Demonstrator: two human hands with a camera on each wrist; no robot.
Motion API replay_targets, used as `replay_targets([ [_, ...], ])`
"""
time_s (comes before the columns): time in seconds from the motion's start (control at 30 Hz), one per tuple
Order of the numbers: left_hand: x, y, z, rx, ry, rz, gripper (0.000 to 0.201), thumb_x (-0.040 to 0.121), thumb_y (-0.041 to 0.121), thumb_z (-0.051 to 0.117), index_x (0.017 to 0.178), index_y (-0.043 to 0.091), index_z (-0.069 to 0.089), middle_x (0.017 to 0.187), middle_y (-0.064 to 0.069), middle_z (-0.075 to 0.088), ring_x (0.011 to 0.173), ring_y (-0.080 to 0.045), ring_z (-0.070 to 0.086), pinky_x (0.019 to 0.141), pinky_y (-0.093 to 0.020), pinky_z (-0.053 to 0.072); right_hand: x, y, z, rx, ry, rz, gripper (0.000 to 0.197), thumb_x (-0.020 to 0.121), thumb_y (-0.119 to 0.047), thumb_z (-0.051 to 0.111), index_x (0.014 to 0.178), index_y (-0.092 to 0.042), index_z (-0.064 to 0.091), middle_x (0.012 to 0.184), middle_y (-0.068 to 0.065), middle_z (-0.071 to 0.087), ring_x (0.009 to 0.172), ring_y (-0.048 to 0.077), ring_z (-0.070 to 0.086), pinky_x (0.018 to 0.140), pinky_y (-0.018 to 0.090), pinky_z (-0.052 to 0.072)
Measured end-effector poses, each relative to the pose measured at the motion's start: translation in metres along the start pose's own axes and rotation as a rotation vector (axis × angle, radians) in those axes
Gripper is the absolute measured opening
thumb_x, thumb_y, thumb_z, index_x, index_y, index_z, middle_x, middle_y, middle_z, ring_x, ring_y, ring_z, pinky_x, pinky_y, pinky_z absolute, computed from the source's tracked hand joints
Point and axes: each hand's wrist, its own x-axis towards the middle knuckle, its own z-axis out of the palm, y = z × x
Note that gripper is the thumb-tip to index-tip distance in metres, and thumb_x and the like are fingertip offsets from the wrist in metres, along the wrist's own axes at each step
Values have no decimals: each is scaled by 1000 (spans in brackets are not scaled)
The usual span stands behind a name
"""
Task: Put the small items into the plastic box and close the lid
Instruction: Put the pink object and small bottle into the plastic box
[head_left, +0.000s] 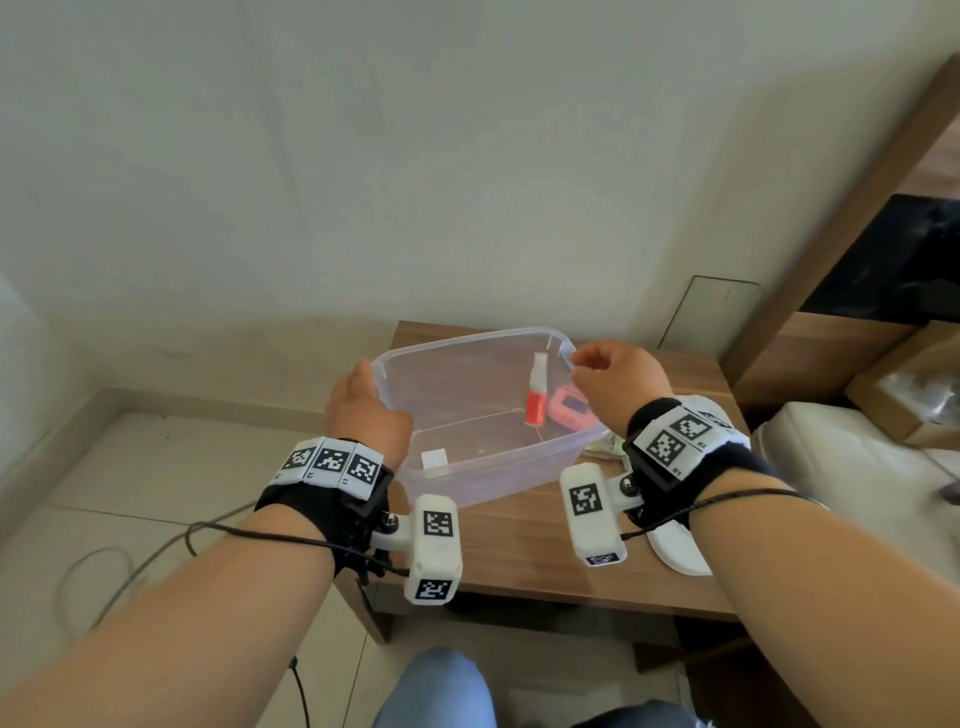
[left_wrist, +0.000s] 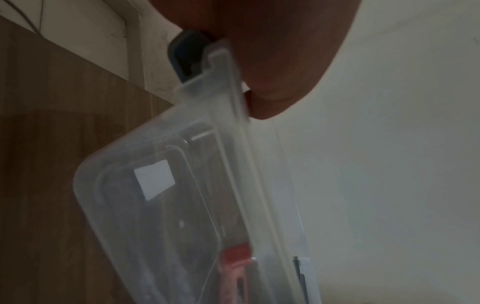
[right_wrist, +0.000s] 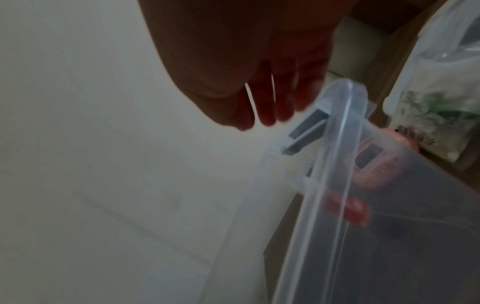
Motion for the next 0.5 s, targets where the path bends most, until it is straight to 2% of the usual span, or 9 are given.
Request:
replay_targets([
  [0.1, 1, 0, 1, -8, 14, -11, 69, 80, 13, 55, 144, 17, 28, 143, -16, 37, 127, -38, 44, 104, -44, 42, 7, 15, -7, 66, 177, 74, 28, 88, -16, 50, 113, -13, 62, 98, -2, 60, 87, 16, 52, 75, 26, 37],
  [0.17, 3, 1, 2, -8, 26, -14, 72, 81, 13, 56, 146, 19, 25, 145, -17, 35, 129, -39, 42, 106, -44, 40, 14, 30, -10, 130, 255, 167, 29, 88, -14, 49, 114, -13, 61, 104, 0, 59, 87, 17, 50, 75, 25, 35],
  [0.23, 6, 2, 4, 2, 35, -20, 73, 83, 12, 53, 148, 22, 22, 147, -16, 32, 132, -38, 40, 107, -44, 38, 20, 47, -11, 116, 269, 268, 27, 87, -14, 49, 109, -17, 62, 114, 7, 63, 88, 23, 54, 73, 27, 37],
  [0.37, 9, 4, 7, 7, 41, -36, 73, 84, 12, 50, 149, 26, 20, 150, -14, 29, 135, -38, 37, 106, -44, 38, 24, 75, 1, -74, 32, 396, 28, 82, -24, 55, 108, -26, 65, 113, 10, 66, 96, 28, 60, 79, 32, 48],
  [0.43, 10, 4, 7, 9, 44, -28, 73, 85, 14, 51, 149, 25, 20, 151, -14, 28, 136, -37, 36, 108, -44, 36, 25, 83, 9, -135, -80, 424, 32, 80, -30, 58, 111, -30, 65, 117, 7, 65, 101, 27, 60, 84, 34, 49],
  [0.5, 10, 5, 8, 24, 48, -19, 71, 85, 15, 50, 149, 24, 21, 150, -15, 29, 136, -37, 36, 109, -43, 34, 24, 84, 14, -171, -150, 436, 32, 81, -31, 60, 112, -29, 66, 120, 5, 65, 103, 25, 59, 87, 34, 48],
])
